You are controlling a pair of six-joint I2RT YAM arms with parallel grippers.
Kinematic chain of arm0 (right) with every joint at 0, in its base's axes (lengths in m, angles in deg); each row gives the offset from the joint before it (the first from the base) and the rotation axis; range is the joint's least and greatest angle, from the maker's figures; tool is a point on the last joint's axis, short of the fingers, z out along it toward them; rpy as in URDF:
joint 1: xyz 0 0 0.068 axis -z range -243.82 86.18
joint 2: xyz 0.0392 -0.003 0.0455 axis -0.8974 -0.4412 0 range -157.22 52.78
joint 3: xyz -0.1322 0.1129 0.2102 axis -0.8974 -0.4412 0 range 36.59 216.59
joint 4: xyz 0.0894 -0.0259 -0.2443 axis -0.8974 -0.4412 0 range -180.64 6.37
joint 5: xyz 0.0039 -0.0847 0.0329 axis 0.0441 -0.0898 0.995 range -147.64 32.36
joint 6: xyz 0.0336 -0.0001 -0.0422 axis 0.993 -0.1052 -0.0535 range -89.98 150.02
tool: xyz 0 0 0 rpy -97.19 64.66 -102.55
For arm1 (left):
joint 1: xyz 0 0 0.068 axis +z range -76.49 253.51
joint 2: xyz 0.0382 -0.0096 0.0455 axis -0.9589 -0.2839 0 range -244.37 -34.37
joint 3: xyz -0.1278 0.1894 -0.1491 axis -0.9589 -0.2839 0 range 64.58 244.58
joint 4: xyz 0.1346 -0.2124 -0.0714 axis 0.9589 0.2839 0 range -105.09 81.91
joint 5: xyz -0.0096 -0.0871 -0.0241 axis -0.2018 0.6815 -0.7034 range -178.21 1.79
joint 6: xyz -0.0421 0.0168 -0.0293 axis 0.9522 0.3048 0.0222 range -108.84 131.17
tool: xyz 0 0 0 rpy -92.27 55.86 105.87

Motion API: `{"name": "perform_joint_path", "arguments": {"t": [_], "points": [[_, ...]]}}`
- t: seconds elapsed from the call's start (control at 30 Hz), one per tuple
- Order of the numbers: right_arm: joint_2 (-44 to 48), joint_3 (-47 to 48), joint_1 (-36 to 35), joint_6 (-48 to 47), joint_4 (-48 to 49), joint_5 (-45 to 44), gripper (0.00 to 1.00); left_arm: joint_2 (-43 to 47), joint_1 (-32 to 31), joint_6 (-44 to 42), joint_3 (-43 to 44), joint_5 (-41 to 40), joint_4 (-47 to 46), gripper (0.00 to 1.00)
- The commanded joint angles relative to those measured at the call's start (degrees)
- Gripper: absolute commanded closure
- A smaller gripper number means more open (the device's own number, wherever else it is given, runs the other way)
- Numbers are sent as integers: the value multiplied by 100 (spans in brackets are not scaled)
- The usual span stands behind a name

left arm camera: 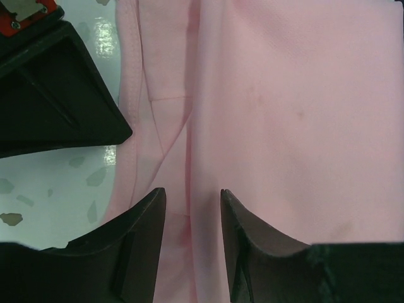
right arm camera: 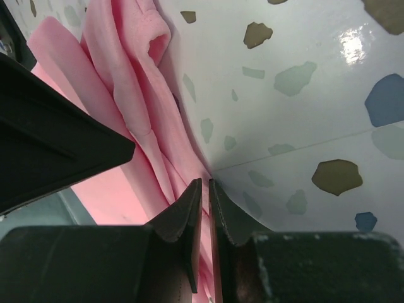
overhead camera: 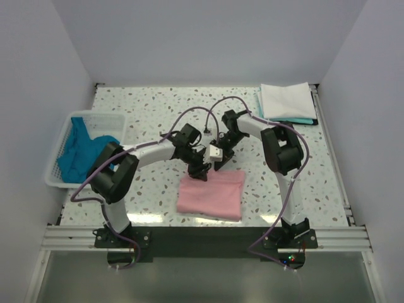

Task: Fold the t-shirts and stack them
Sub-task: Fold the tshirt

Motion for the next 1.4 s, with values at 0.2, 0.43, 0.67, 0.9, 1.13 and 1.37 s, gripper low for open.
{"name": "perform_joint_path", "arguments": {"t": [0.2, 0.43, 0.67, 0.9, 1.13, 1.37], "points": [[-225, 128, -6, -53, 112, -65, 87, -339, -212, 221, 255, 253, -208, 58], [-322, 102, -5, -255, 33, -180, 87, -296, -273, 177, 237, 245, -260, 82], [-445, 154, -23, -466, -90, -171, 88, 284, -414, -7, 132, 105, -462, 100], [-542, 242, -14, -756, -284, -215, 88, 486, -493, -262, 176, -317, -479, 100], [-603, 251, -23, -958, -398, -215, 89, 662, -493, -561, 18, -713, -927, 100], [-700, 338, -14, -1012, -468, -189, 89, 707, -493, -728, -97, -906, -1332, 100]]}}
